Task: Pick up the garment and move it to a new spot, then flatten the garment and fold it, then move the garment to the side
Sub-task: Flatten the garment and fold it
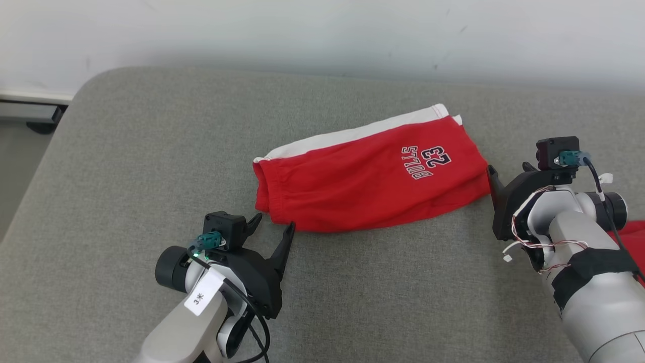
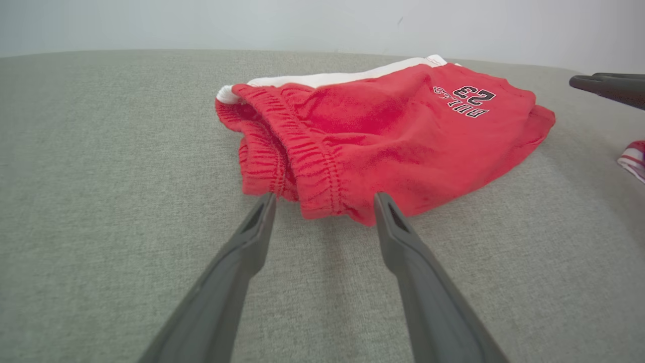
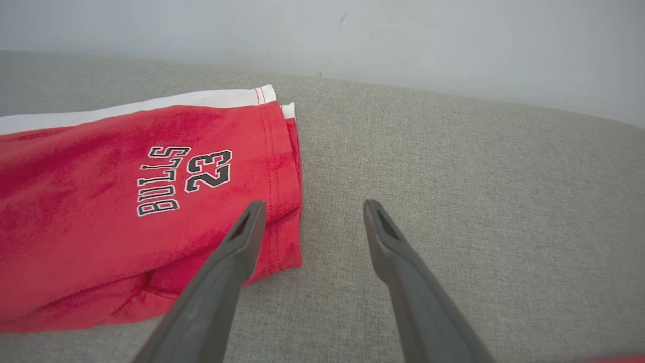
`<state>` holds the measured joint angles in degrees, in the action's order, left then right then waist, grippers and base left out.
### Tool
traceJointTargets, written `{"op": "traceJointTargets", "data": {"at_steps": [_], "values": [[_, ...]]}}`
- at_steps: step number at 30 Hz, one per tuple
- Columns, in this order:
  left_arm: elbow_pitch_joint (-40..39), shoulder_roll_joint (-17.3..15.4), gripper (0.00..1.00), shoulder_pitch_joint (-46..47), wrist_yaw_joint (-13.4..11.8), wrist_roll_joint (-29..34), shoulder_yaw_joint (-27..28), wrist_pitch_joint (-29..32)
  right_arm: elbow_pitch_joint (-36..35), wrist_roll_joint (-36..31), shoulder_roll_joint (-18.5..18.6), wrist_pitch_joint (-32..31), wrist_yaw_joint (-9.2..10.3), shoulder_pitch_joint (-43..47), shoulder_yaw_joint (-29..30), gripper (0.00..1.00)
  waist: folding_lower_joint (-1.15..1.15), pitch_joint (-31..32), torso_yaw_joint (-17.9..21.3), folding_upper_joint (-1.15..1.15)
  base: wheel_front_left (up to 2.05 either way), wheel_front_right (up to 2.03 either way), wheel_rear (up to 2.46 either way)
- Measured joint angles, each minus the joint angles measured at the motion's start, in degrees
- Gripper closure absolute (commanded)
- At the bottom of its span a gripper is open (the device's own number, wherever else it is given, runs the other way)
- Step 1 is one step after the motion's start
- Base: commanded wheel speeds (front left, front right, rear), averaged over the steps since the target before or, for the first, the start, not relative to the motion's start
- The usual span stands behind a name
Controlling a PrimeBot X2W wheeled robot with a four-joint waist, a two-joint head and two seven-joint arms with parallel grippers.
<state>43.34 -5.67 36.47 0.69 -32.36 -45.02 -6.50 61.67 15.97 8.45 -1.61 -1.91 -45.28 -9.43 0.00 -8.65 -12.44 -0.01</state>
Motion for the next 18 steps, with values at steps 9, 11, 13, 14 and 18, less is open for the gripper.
{"op": "traceJointTargets", "data": {"at_steps": [9,11,13,14,18], "values": [[-0.3,0.2,0.0,1.0,0.9,0.1,-0.4,0.5,1.5,0.4,0.3,-1.5,0.38,-1.3,0.5,0.12,0.0,-3.3,-0.5,0.01,0.0,0.0,0.0],[-0.4,0.2,0.0,1.6,0.9,0.1,-0.4,0.6,1.9,0.7,0.3,-2.0,0.4,-1.4,0.7,0.13,0.0,-3.8,-0.7,0.01,0.0,0.0,0.0],[-0.5,0.2,0.0,1.8,0.9,0.2,-0.4,0.8,2.4,0.8,0.0,-2.2,0.38,-2.1,0.7,0.14,0.0,-4.3,-1.0,0.01,0.0,0.0,0.0],[-0.5,0.2,0.0,1.7,0.9,0.2,-0.5,0.9,2.4,0.9,-0.2,-2.5,0.38,-2.4,0.8,0.13,0.01,-4.5,-1.1,0.01,0.0,0.0,0.0],[-0.5,0.3,0.0,1.7,1.4,0.2,-0.5,0.9,3.0,1.7,-1.2,-3.0,0.09,-2.5,0.9,0.19,0.0,-4.9,-1.3,0.01,0.0,0.0,0.0]]}}
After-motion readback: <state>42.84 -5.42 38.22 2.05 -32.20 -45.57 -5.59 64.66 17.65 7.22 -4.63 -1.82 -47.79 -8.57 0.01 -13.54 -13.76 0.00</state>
